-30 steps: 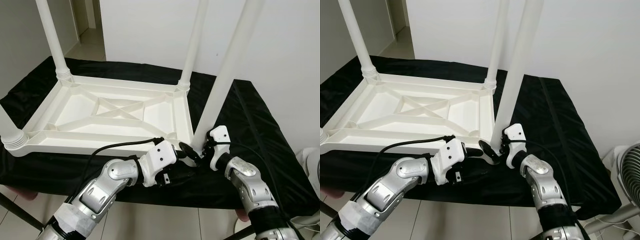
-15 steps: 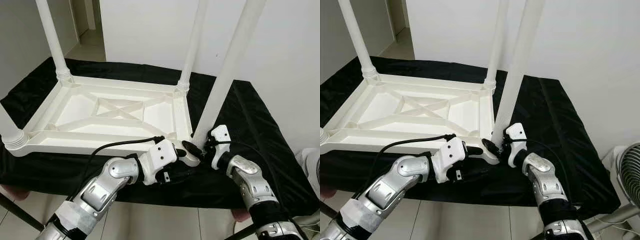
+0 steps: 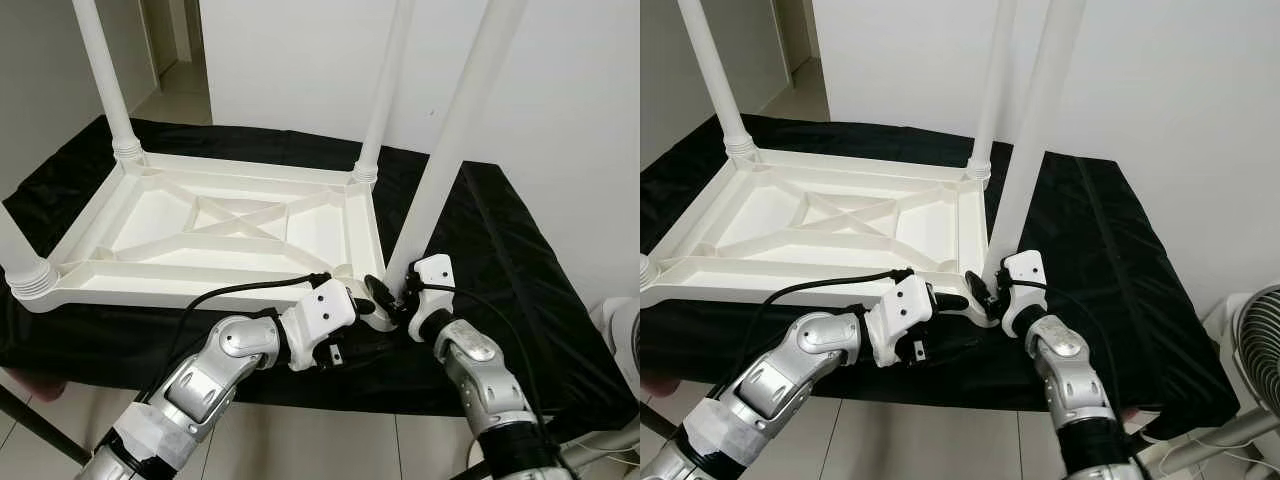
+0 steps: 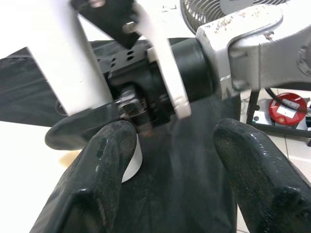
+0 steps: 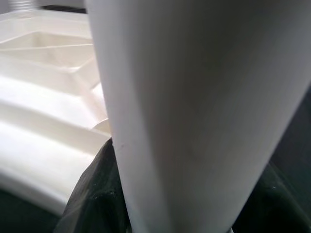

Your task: Building children table

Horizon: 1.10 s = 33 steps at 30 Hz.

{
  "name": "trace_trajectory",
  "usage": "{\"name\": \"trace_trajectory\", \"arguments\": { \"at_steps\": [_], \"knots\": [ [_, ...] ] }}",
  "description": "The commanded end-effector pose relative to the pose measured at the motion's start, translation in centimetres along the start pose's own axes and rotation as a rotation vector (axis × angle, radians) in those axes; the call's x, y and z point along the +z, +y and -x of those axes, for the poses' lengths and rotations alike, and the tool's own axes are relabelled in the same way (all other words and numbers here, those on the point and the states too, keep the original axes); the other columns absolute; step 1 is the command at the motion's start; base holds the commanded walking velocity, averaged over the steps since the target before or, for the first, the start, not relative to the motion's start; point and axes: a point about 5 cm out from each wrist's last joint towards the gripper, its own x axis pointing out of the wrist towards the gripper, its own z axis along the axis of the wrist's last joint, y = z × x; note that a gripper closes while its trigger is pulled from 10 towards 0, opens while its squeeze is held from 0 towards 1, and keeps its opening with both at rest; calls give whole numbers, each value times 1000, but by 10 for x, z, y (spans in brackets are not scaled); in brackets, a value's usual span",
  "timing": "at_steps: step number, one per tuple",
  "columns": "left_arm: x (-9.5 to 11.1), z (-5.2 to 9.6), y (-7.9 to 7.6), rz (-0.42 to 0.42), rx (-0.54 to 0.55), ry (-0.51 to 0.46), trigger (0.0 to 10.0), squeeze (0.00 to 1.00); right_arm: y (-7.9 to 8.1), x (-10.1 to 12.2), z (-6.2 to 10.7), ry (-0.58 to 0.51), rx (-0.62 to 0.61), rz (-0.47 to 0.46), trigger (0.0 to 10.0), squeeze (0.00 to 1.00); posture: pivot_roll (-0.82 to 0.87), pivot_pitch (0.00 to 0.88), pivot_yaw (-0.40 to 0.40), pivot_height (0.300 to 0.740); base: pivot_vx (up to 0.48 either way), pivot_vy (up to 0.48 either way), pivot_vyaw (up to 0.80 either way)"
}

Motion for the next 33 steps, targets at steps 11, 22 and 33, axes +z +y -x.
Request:
{"name": "trace_trajectory", "arguments": {
  "at_steps": [11,22,33],
  "knots": [
    [2,0,-3,-13,-54,-1,10000,0,31,-6,6,40,-320,-93,10000,0,-97,0,-76,740,0,0,0],
    [1,3,-3,-15,-52,5,10000,0,31,5,7,-4,-303,-130,10000,1000,-87,0,-82,740,0,0,0],
    [1,3,-5,-11,-54,5,10000,0,19,8,16,-43,-129,-92,10000,0,-94,0,-83,740,0,0,0]
  ]
}}
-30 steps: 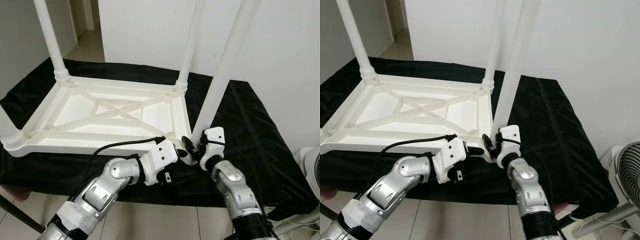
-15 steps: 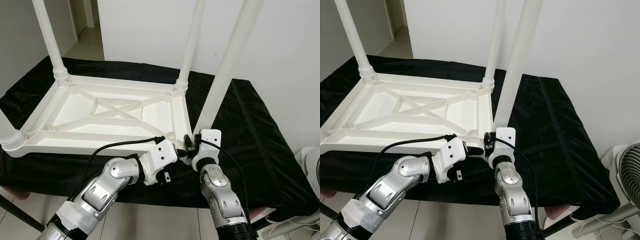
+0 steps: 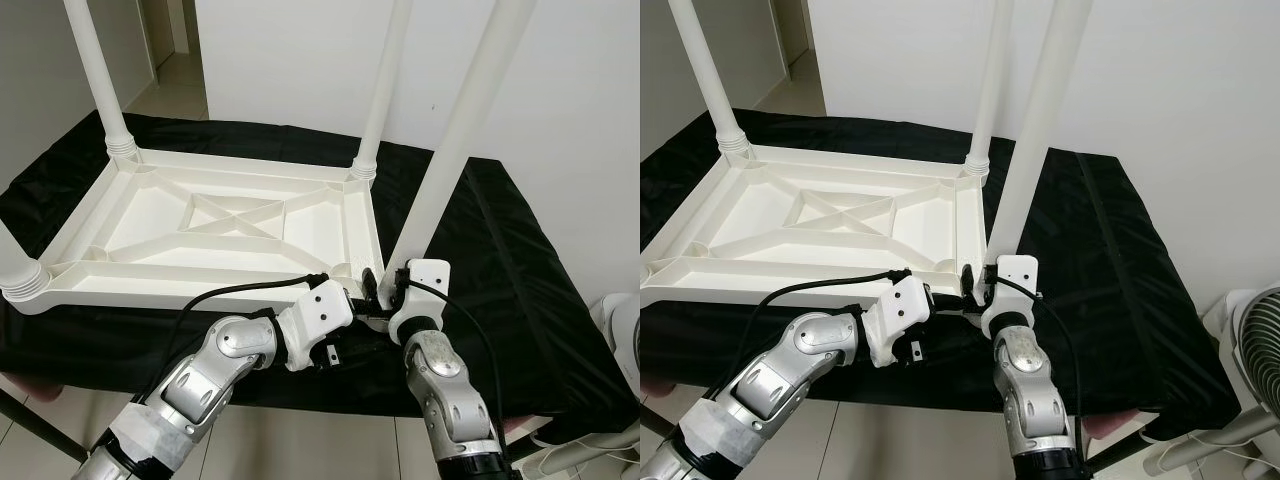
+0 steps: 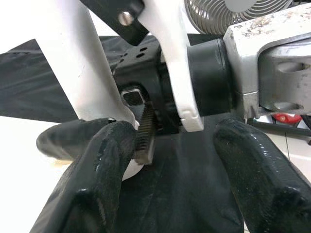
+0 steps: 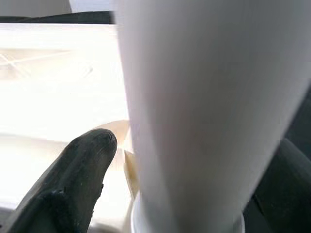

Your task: Building children table

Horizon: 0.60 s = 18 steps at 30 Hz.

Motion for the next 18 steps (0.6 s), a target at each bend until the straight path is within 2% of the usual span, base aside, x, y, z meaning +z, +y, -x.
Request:
{"name": "trace_trajectory", "arguments": {
  "at_steps": [1,3,10,11,12,13,15,16,18],
  "knots": [
    [1,0,-6,2,-60,-3,10000,0,-8,2,3,-15,106,4,10000,0,-96,0,-83,740,0,0,0],
    [1,-1,-8,7,-68,-4,10000,0,-14,2,4,-11,214,46,10000,0,-100,0,-80,740,0,0,0],
    [0,0,-10,12,-84,1,10000,0,-27,9,-4,-15,348,129,10000,0,-101,0,-81,740,0,0,0],
    [1,1,-10,12,-88,3,10000,0,-30,11,-7,-10,374,142,9216,0,-98,0,-81,740,0,0,0],
    [1,1,-10,12,-88,3,10000,0,-30,11,-7,-10,374,142,9216,0,-98,0,-81,740,0,0,0],
    [1,1,-11,12,-90,4,10000,0,-32,12,-9,-7,389,150,1725,0,-98,0,-81,740,0,0,0],
    [1,2,-11,12,-89,5,10000,0,-34,9,-12,9,405,163,1725,0,-91,0,-84,740,0,0,0],
    [1,2,-11,11,-87,6,10000,0,-36,6,-14,28,426,171,0,0,-85,0,-89,740,0,0,0],
    [1,4,-10,10,-79,11,10000,0,-36,0,-16,62,466,179,0,0,-81,0,-90,740,0,0,0]
  ]
}}
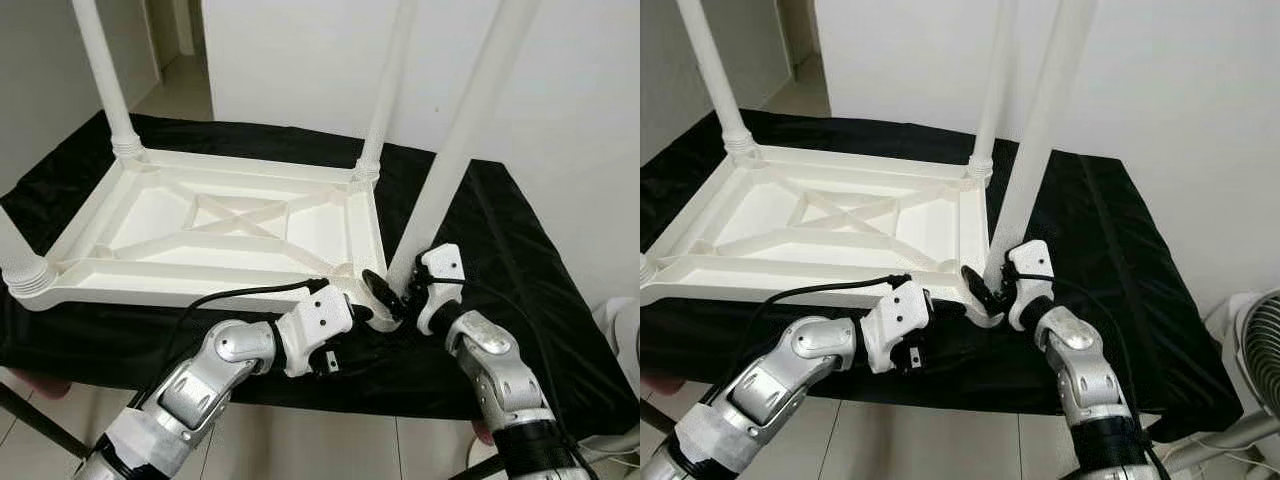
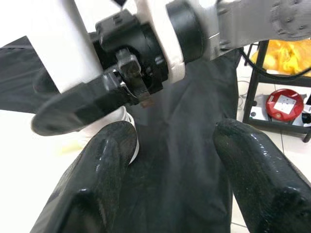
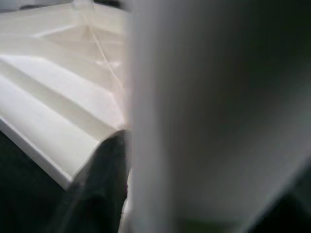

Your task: Building children table

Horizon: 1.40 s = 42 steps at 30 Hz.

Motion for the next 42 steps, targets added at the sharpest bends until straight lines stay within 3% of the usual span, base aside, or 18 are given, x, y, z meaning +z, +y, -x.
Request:
{"name": "trace_trajectory", "arguments": {
  "at_steps": [1,11,12,13,24,26,30,34,42],
  "knots": [
    [1,1,-4,0,-50,0,10000,0,1,-9,-1,39,38,-1,0,0,-77,0,-93,740,0,0,0],
    [1,3,-2,0,-26,4,10000,0,2,-20,2,68,62,-30,0,0,-74,0,-95,740,0,0,0],
    [1,3,-2,1,-25,4,10000,0,1,-20,2,64,46,-25,6627,0,-77,0,-92,740,0,0,0],
    [1,3,-2,1,-25,5,10000,0,0,-20,2,62,35,-20,10000,0,-77,0,-92,740,0,0,0],
    [1,4,-2,9,-29,5,10000,0,9,-15,-3,44,-124,-36,10000,0,-89,0,-81,740,0,0,0],
    [1,3,-2,9,-32,8,10000,0,13,-15,-7,55,-287,-98,10000,0,-91,0,-77,740,0,0,0],
    [1,3,-2,10,-32,9,10000,0,16,-15,-8,57,-331,-105,10000,0,-91,0,-75,740,0,0,0],
    [1,4,-3,10,-34,13,10000,0,32,-13,-10,60,-555,-143,10000,0,-84,0,-79,740,0,0,0],
    [1,6,-4,13,-31,17,10000,0,43,-10,-8,32,-686,-186,10000,0,-79,0,-75,740,0,0,0]
  ]
}}
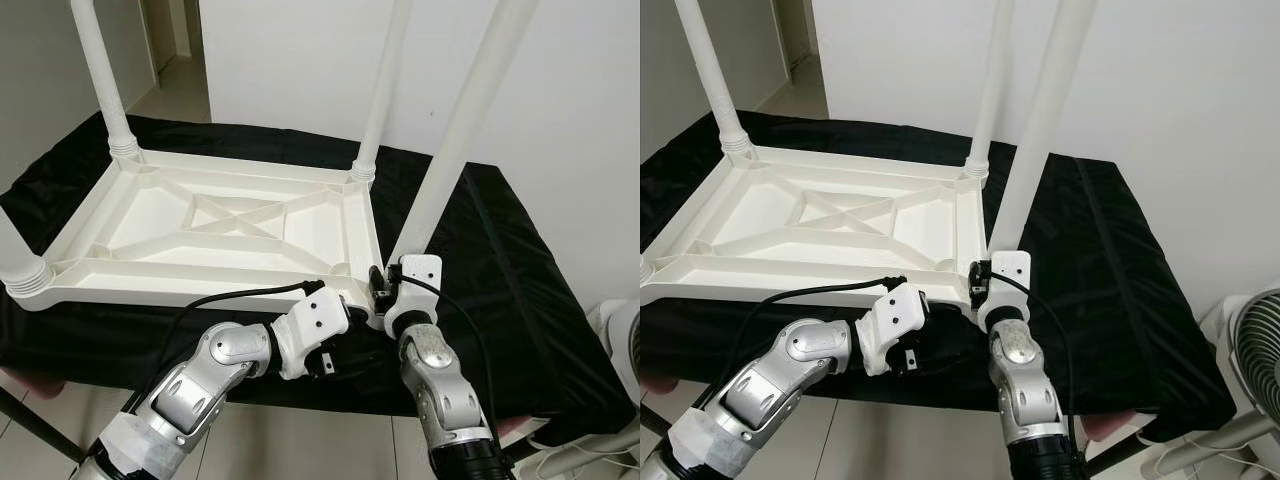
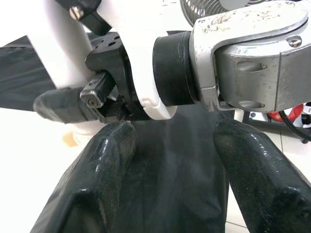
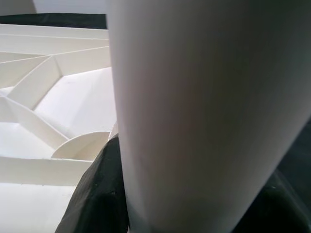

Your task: Building children table

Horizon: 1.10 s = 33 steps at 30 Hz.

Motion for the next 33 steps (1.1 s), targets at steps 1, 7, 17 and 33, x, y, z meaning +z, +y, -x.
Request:
{"name": "trace_trajectory", "arguments": {
  "at_steps": [1,7,17,33],
  "knots": [
    [2,1,-4,1,-41,-4,10000,0,-2,-10,6,43,-63,-16,10000,0,-79,0,-75,740,0,0,0],
    [2,2,-3,-4,-47,1,10000,0,-7,-1,6,-20,-50,-27,10000,1000,-83,0,-70,740,0,0,0],
    [2,1,-4,-3,-46,1,10000,0,-19,1,8,-31,137,33,10000,0,-88,0,-67,740,0,0,0],
    [3,-2,-1,-13,-51,-6,10000,0,-26,-3,-17,26,565,149,10000,0,-86,0,-55,740,0,0,0]
  ]
}}
